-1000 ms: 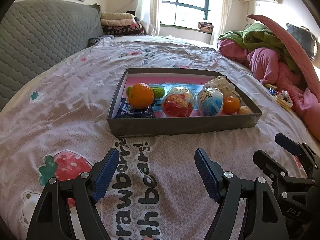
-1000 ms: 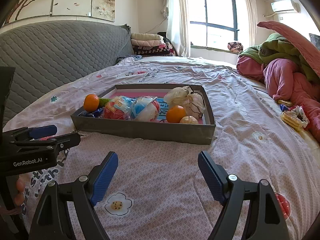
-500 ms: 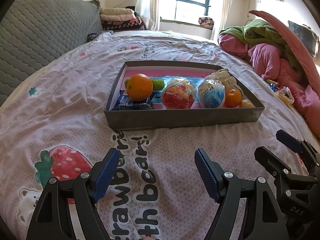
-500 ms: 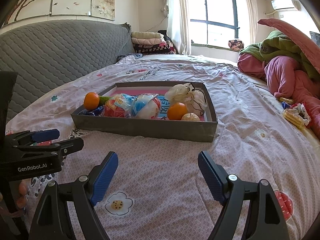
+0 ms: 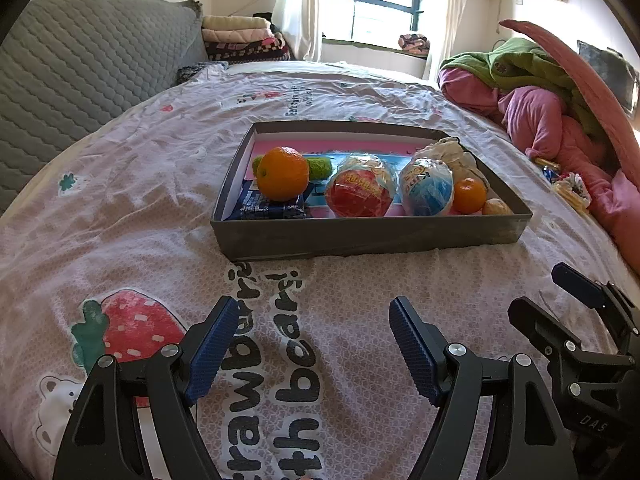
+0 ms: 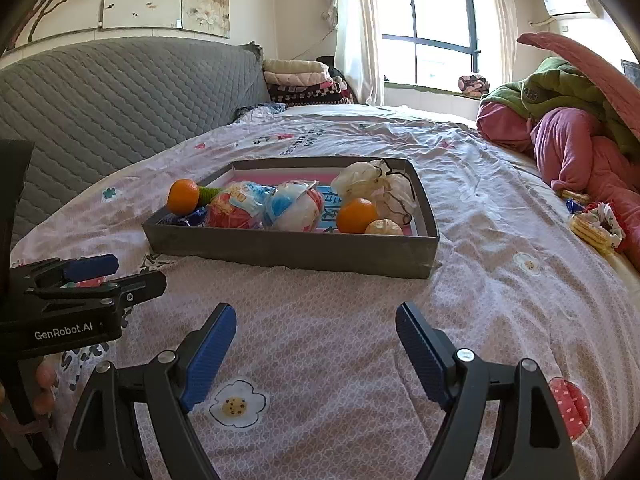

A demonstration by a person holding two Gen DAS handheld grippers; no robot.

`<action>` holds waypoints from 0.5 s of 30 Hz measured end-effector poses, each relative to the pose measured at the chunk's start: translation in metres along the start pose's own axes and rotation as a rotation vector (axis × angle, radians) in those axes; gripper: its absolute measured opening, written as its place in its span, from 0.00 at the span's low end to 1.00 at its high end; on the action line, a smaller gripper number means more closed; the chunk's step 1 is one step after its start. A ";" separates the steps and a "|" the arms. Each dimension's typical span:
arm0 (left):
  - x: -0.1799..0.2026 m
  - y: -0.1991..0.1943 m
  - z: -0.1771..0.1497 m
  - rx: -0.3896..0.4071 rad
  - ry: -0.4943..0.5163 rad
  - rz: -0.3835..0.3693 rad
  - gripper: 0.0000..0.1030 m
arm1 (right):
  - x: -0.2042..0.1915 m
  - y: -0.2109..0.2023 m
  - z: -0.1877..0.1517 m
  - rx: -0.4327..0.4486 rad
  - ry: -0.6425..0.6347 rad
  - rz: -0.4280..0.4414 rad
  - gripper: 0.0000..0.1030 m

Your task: Organize objects

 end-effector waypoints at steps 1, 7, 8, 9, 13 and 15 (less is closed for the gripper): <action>0.000 0.000 0.000 0.000 0.000 0.000 0.77 | 0.000 0.000 0.000 0.001 -0.001 0.000 0.79; 0.000 0.000 0.000 -0.001 0.001 0.000 0.77 | 0.000 0.000 -0.001 -0.001 0.000 0.002 0.79; 0.000 0.001 0.000 -0.003 0.001 0.000 0.77 | 0.000 0.000 -0.001 -0.002 0.000 0.002 0.79; 0.000 0.001 0.000 -0.004 0.001 0.001 0.77 | 0.000 0.000 -0.001 -0.002 0.001 0.002 0.79; 0.000 0.003 -0.001 -0.010 0.003 -0.001 0.77 | 0.000 0.001 -0.001 -0.004 0.001 0.004 0.79; 0.000 0.004 -0.002 -0.010 0.007 0.007 0.77 | 0.000 0.001 -0.001 -0.006 0.001 0.004 0.79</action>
Point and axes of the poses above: each gripper's, at about its wrist camera, not at the fingertips, and y roughly the way its jaws point, x to its right, z to its top, the point moved 4 cm from there along y, roughly the way its jaws point, and after that the axes turned 15 degrees about -y, right-handed, at the moved point
